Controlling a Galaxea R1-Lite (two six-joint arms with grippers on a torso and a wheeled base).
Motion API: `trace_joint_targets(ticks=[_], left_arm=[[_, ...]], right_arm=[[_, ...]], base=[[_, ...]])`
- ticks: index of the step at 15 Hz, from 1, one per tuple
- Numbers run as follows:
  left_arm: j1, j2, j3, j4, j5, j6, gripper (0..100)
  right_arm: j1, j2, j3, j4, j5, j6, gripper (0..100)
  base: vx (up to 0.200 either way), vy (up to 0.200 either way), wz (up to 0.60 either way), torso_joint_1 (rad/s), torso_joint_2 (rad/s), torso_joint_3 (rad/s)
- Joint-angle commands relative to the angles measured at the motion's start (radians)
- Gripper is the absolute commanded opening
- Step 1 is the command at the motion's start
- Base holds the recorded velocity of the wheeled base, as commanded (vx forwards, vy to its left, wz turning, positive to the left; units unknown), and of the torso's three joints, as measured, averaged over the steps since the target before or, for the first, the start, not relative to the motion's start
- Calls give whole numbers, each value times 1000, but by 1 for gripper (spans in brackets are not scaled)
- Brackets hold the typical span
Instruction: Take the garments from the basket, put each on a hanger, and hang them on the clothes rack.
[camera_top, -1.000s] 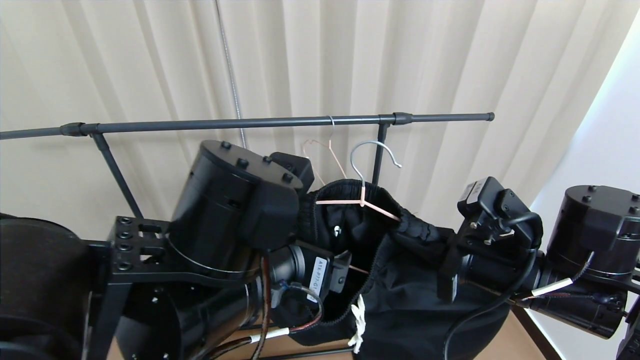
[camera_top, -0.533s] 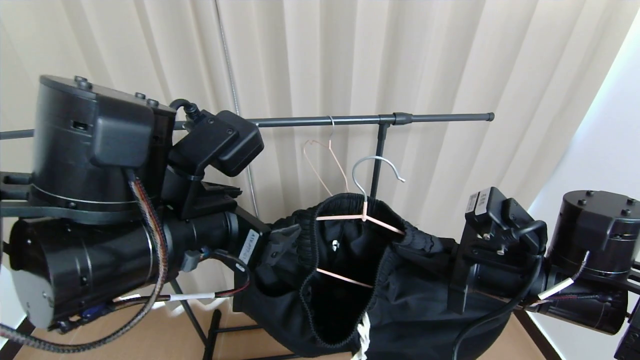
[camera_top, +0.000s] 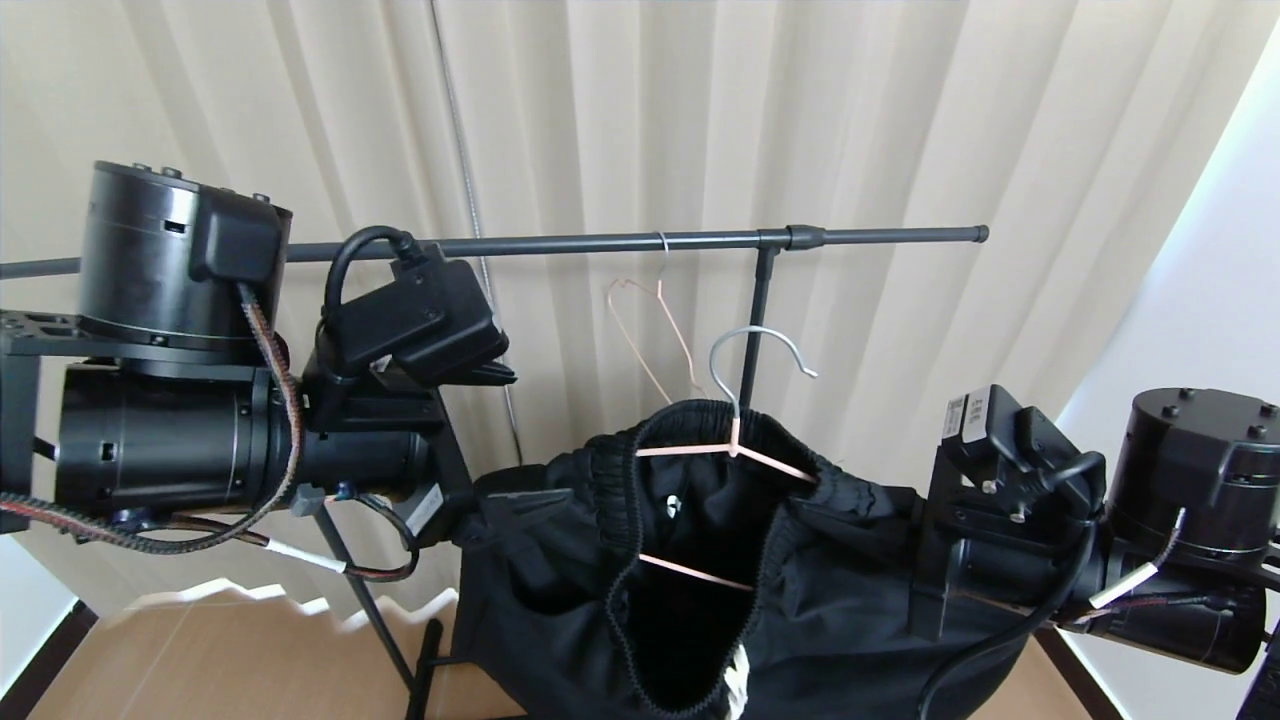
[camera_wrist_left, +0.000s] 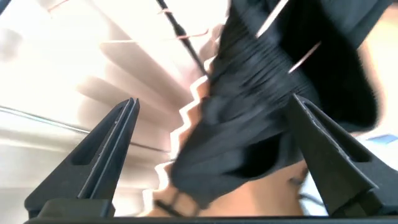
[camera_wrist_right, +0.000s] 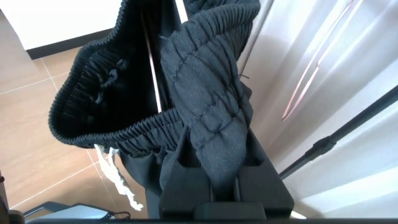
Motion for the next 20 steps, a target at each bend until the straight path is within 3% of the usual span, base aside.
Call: trace_joint_targets(ticks=[1, 2, 6, 14, 20], left_arm=[[36, 91, -3, 0, -35, 57, 100], [36, 91, -3, 0, -35, 57, 100], [35, 179, -69, -3, -231, 43, 100], [30, 206, -69, -31, -415, -35, 100], [7, 229, -58, -72, -426, -60, 100]], right_arm=[[0, -4, 0, 0, 9, 0, 0], [0, -4, 0, 0, 9, 0, 0], [0, -21, 13, 0, 50, 0, 0], [0, -44, 26, 0, 103, 0, 0], [0, -68, 34, 2, 139, 1, 0]], base=[[0, 0, 0, 0, 0, 0], [0, 0, 0, 0, 0, 0], [0, 0, 0, 0, 0, 0], [0, 0, 0, 0, 0, 0], [0, 0, 0, 0, 0, 0]])
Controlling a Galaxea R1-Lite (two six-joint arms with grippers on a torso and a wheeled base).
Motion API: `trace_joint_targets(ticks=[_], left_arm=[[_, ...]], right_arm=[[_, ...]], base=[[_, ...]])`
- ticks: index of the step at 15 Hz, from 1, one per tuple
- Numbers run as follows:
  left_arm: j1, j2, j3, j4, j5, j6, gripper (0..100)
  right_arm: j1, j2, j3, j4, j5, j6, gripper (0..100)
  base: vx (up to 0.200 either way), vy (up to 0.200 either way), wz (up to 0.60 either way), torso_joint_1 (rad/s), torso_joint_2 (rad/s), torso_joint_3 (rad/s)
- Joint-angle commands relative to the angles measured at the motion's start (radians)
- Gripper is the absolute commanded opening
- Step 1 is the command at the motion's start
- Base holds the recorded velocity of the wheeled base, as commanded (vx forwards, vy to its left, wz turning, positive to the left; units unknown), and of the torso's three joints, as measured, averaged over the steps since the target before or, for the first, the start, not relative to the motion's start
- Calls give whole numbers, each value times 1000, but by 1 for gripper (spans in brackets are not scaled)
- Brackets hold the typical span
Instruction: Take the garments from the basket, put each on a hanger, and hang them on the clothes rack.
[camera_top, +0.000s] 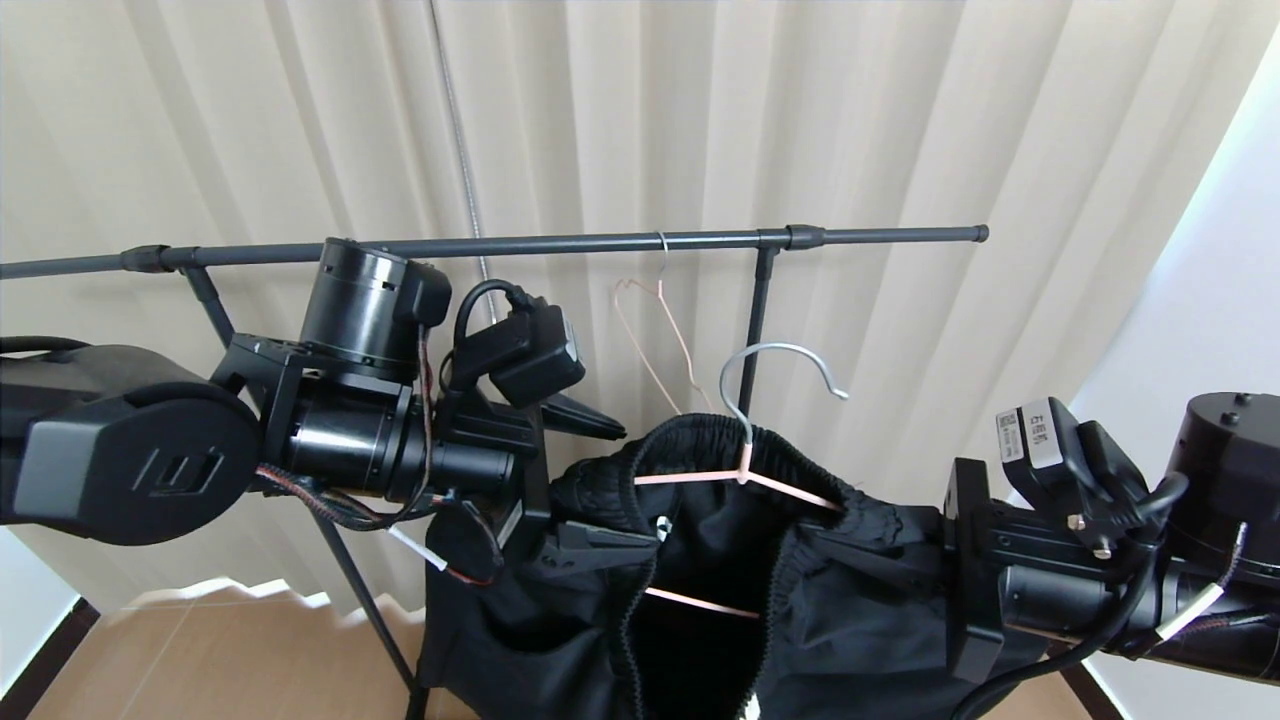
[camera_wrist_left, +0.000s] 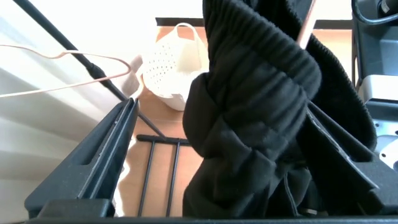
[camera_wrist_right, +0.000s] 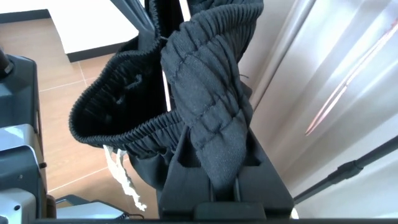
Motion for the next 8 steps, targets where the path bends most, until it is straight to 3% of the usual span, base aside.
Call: trace_joint_targets(ticks=[1, 8], left_arm=[[-13, 11, 6, -3, 0, 0, 100], [-31, 16, 38, -68, 2, -25, 100]], right_arm=[[0, -10, 2, -1, 1, 0, 0], [0, -27, 5, -1, 6, 0, 0]], base=[[0, 0, 0, 0, 0, 0], [0, 0, 0, 0, 0, 0]])
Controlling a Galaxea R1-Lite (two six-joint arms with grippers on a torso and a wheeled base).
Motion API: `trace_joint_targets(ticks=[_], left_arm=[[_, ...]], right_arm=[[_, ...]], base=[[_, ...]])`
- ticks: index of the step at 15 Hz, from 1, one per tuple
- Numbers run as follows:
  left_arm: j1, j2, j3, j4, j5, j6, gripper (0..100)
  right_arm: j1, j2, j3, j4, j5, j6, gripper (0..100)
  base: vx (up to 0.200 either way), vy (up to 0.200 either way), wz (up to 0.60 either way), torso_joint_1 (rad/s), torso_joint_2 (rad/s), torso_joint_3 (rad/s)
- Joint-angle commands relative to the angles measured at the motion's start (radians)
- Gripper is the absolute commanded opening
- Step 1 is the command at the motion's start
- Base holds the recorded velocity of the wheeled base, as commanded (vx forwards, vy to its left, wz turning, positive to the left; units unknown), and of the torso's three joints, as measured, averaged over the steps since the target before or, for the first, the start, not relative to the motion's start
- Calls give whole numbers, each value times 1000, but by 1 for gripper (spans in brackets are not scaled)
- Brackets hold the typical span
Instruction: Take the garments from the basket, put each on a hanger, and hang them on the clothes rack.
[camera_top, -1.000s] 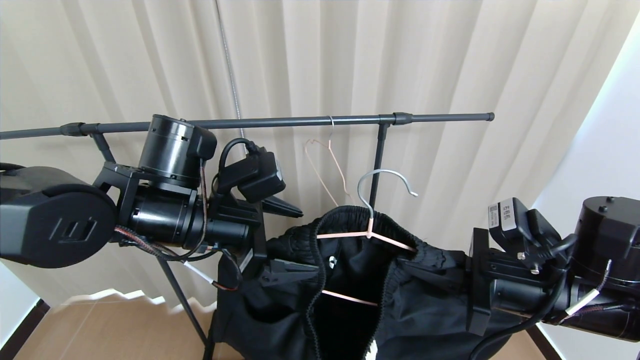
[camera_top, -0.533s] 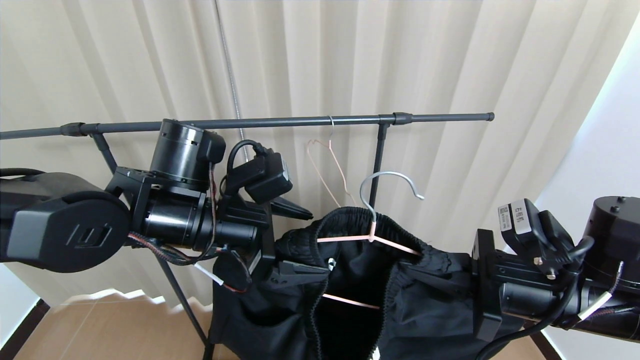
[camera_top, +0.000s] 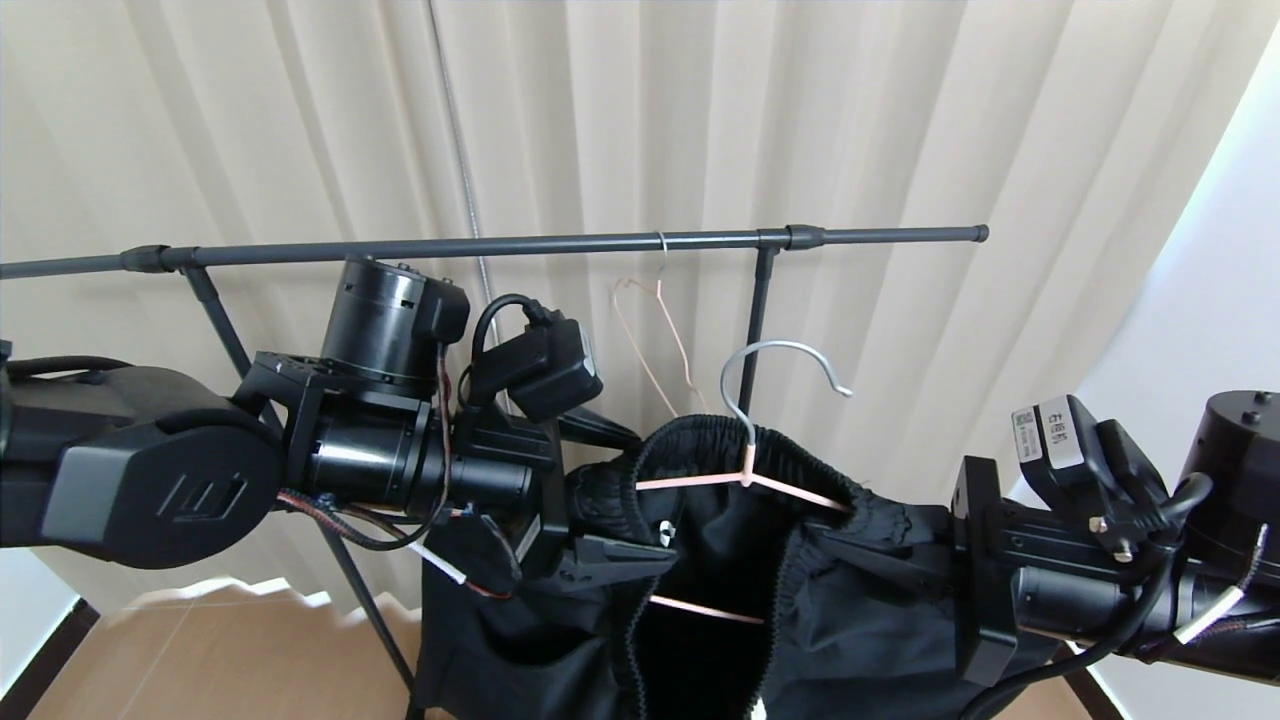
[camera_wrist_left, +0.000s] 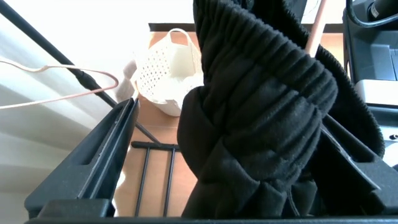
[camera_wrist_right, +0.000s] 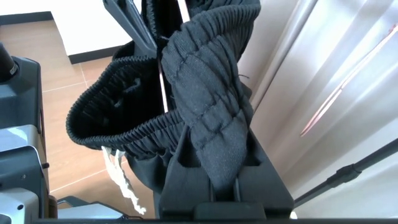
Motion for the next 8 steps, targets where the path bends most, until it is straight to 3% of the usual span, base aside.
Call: trace_joint_targets(ticks=[1, 2, 8], left_arm=[[-2, 0, 6, 0, 1, 0, 100], [-2, -1, 9, 0, 3, 2, 0], [-4, -9, 12, 0, 4, 0, 0]], right_arm=[[0, -6, 6, -2, 0, 0, 0], [0, -6, 6, -2, 0, 0, 0], [2, -5, 4, -2, -1, 0, 0]], base=[[0, 0, 0, 0, 0, 0], [0, 0, 0, 0, 0, 0], [0, 0, 0, 0, 0, 0]])
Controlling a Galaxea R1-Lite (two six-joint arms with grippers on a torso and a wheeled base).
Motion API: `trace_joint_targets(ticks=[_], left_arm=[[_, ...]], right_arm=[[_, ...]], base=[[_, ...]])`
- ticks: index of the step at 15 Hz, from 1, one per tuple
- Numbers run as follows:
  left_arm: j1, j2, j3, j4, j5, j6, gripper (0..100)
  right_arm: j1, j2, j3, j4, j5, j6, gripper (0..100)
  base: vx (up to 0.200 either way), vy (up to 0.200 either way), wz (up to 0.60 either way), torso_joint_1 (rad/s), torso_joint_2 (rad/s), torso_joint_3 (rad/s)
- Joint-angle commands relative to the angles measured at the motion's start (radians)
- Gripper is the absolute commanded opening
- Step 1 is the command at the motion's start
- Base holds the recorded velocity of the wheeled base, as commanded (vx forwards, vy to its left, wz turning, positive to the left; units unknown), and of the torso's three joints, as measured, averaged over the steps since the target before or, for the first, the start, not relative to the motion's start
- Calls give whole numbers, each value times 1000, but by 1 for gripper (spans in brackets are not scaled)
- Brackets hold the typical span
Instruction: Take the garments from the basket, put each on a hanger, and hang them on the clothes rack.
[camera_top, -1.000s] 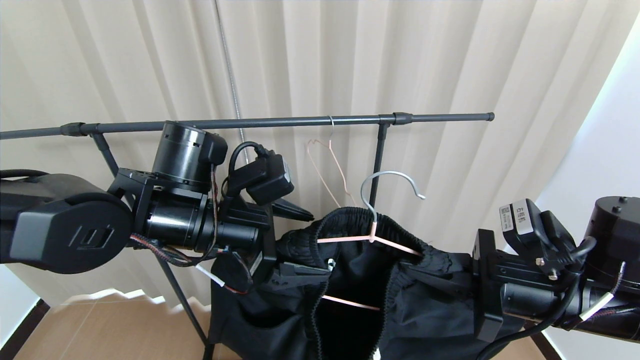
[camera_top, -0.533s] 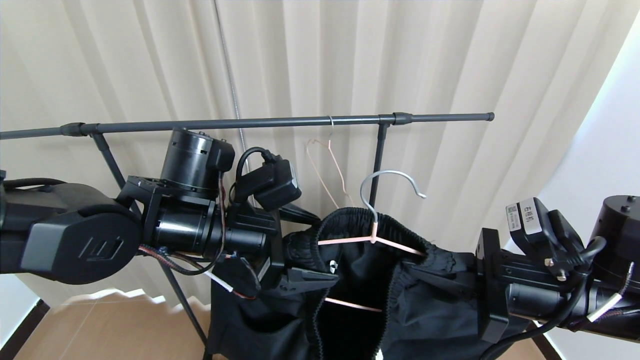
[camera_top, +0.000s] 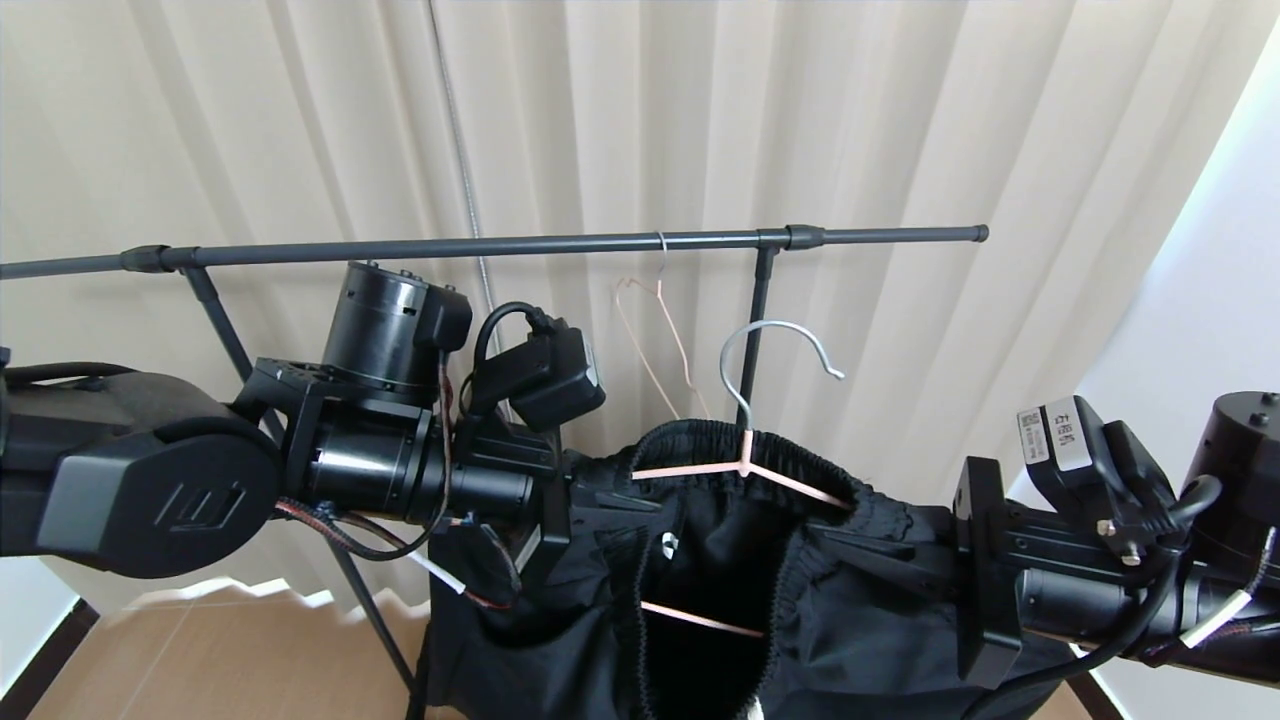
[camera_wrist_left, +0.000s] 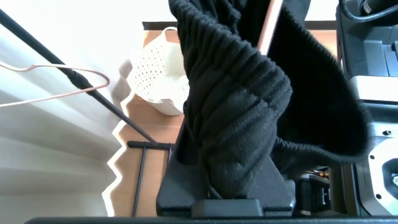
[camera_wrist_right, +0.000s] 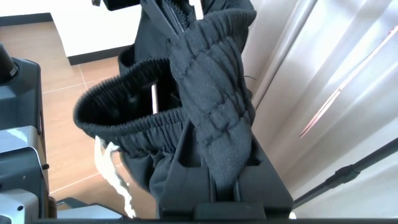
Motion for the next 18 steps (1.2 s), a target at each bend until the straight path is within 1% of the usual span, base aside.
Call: trace_joint_targets(ticks=[1, 6, 7, 11, 13, 16, 17, 18], left_arm=[[0, -9, -1, -1, 1, -1, 0], [0, -10, -3, -6, 4, -1, 0], [0, -10, -1, -15, 4, -2, 0], [4, -19, -1, -27, 6, -4, 0], [9, -32, 0, -27, 6, -8, 0], [12, -50, 9, -27, 6, -11, 0], [14, -53, 14, -29, 6, -11, 0], [30, -67, 23, -29, 6, -11, 0]], right_arm=[[0, 1, -3, 2, -1, -2, 0], [0, 7, -9, 2, -3, -1, 0], [0, 9, -8, 0, -3, -1, 100], [-6, 10, -14, 5, -6, -1, 100], [-38, 10, -17, 2, 0, 1, 100], [-57, 6, -20, -1, 2, 2, 100], [-64, 4, -20, -1, 8, 2, 100], [-80, 1, -20, -1, 32, 2, 100]], base=[[0, 0, 0, 0, 0, 0], [0, 0, 0, 0, 0, 0], [0, 0, 0, 0, 0, 0], [0, 0, 0, 0, 0, 0], [0, 0, 0, 0, 0, 0], [0, 0, 0, 0, 0, 0], [0, 0, 0, 0, 0, 0], [0, 0, 0, 0, 0, 0]])
